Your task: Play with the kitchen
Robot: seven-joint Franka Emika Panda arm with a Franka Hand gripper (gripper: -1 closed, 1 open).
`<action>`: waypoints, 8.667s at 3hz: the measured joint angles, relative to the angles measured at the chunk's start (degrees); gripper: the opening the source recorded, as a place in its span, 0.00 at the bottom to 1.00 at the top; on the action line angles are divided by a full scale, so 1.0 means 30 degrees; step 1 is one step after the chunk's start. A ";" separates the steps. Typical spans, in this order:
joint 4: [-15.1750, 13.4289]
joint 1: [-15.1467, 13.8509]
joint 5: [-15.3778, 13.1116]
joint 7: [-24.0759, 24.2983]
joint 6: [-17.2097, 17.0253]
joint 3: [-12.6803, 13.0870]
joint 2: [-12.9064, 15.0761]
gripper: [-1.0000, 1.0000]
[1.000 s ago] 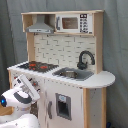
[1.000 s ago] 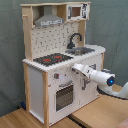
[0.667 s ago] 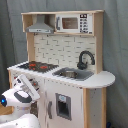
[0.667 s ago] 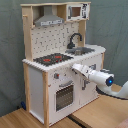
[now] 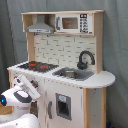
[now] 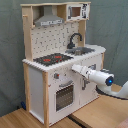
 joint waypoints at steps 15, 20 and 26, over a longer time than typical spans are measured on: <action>-0.0311 0.3753 0.5266 -1.3147 -0.4885 -0.0554 -0.0212 1.00; -0.0060 0.6256 0.5091 -0.5522 -1.1333 -0.2677 -0.0429 1.00; 0.2452 0.5831 0.1993 0.3736 -1.7769 -0.6347 -0.0082 1.00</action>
